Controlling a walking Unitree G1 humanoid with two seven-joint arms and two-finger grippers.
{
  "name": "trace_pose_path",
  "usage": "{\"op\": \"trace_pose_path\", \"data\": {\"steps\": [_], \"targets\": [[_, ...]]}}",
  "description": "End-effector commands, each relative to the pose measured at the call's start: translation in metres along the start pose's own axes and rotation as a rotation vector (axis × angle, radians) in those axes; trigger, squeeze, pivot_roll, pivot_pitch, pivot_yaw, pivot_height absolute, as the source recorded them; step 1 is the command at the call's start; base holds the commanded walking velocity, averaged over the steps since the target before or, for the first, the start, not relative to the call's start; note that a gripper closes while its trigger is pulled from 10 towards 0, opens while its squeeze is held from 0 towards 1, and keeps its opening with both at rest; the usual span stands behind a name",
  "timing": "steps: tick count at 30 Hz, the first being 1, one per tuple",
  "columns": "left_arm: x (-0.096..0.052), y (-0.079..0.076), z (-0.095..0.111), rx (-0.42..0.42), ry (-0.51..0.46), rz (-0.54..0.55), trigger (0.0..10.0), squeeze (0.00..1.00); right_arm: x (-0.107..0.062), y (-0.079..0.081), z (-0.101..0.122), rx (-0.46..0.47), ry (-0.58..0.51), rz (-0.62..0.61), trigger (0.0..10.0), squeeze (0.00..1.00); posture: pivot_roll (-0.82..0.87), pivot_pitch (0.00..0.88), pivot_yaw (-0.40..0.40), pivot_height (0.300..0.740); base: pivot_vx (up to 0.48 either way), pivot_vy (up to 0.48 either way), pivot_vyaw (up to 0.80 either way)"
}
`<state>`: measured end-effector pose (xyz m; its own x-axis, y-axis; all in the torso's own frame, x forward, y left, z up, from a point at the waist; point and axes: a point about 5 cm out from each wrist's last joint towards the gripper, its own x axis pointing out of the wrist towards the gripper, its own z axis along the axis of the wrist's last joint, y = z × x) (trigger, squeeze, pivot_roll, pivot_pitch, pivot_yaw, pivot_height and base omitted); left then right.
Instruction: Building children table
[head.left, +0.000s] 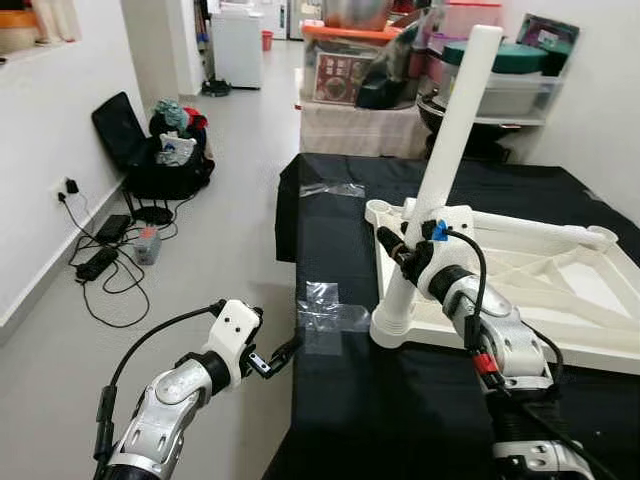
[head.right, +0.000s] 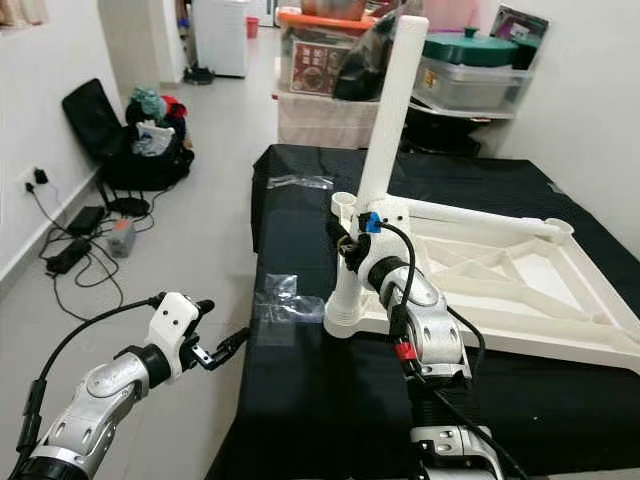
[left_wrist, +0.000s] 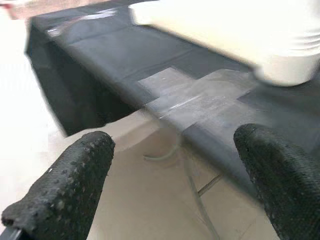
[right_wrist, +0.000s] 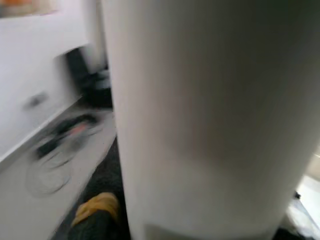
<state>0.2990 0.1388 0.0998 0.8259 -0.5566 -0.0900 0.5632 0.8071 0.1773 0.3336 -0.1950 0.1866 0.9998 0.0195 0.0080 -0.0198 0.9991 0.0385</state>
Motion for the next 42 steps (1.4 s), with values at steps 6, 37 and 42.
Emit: {"op": "trace_pose_path", "data": {"steps": [6, 37, 42], "targets": [[0.002, -0.004, -0.007, 0.008, 0.029, -0.018, 10.0, 0.0, -0.087, -0.101, -0.031, -0.022, 0.098, -0.747, 0.0, 0.0, 0.01, 0.0, -0.039, 0.74, 0.0, 0.0, 0.0], [0.006, 0.001, -0.004, 0.02, 0.017, 0.015, 10.0, 0.0, -0.006, 0.065, 0.006, -0.07, -0.021, 0.744, 3.3, 0.0, 0.09, 0.0, -0.09, 0.74, 0.0, 0.0, 0.0], [0.004, 0.002, -0.005, 0.022, 0.02, 0.018, 10.0, 0.0, 0.009, 0.072, -0.014, -0.072, 0.063, 0.621, 0.0, 0.0, 0.11, 0.0, -0.097, 0.74, 0.0, 0.0, 0.0]]}}
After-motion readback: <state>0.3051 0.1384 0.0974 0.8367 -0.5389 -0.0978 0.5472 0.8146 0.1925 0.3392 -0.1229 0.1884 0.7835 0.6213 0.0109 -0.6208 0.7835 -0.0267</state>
